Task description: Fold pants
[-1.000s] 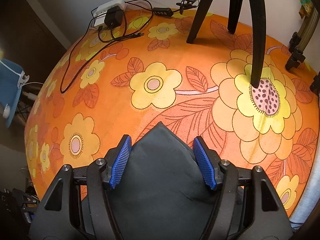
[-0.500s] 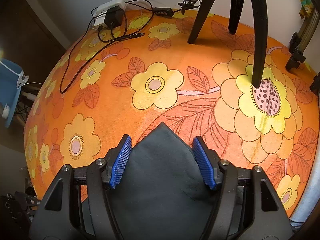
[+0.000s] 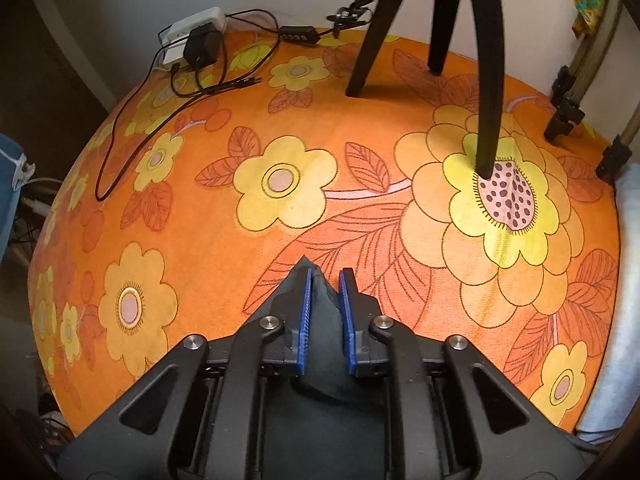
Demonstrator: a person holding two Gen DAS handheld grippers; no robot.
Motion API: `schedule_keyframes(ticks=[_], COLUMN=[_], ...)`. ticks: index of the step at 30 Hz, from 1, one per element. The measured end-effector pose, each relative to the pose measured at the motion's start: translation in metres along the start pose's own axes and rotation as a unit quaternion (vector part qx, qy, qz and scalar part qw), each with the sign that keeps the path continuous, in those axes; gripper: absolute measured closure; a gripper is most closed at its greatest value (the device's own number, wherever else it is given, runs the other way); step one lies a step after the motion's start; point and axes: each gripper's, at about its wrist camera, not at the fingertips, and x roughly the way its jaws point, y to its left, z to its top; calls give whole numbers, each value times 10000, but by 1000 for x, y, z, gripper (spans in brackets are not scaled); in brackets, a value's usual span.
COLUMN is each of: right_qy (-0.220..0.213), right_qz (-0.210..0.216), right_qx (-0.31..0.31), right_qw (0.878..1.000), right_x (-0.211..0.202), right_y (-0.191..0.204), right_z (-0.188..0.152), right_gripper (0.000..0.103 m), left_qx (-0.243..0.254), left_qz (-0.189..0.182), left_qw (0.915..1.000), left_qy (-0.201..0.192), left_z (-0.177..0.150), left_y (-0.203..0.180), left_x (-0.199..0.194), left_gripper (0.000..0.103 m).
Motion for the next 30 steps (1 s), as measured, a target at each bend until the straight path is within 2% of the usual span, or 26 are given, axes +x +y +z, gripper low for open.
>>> schedule_keyframes(ticks=[2,4,6,7,8,10,11,14,17,18,20,24,27,28,30], right_qy=[31,-96,-257,-274,-267,-172,-120,71,62,78,74,122,168,168,143], right_qz=[84,187,242,315,371,445,496,578,479,552,633,711,821,724,584], right_qx=[130,208,253,284,302,291,274,164,136,192,320,697,891,889,896], right_qw=[9999,9996,9991,9987,9985,9984,9983,9982,9987,9983,9975,9950,9925,9933,9942], right_x=[-4,-18,-39,-49,-56,-67,-69,-71,-65,-60,-50,-24,-8,-4,-5], right_y=[-3,-7,-11,-12,-12,-7,-5,8,13,12,8,-5,-12,-12,-10], right_z=[0,-1,-4,-6,-10,-19,-22,-34,-35,-32,-24,-6,0,1,2], right_gripper=[75,58,56,56,56,54,53,53,53,53,53,53,53,53,53], left_qx=[-108,-209,-351,-425,-546,-846,-1019,-1623,-1950,-2088,-2192,-2149,-2141,-2117,-2053], left_qz=[-73,-74,-163,-174,-204,-302,-370,-694,-770,-900,-937,-955,-1007,-1011,-975], left_qw=[9999,9998,9992,9989,9983,9959,9941,9842,9776,9736,9709,9718,9714,9719,9736], left_qy=[30,-16,-37,-67,-69,-85,-67,149,174,180,211,188,189,192,197], left_z=[0,3,8,8,11,15,17,19,18,18,17,19,20,20,19], left_y=[5,9,13,14,17,21,23,32,35,37,36,32,31,30,28], left_x=[-3,-10,-13,-15,-13,-10,-8,10,19,23,28,32,35,35,35], left_gripper=[103,103,98,86,71,56,55,55,55,55,58,60,66,71,74])
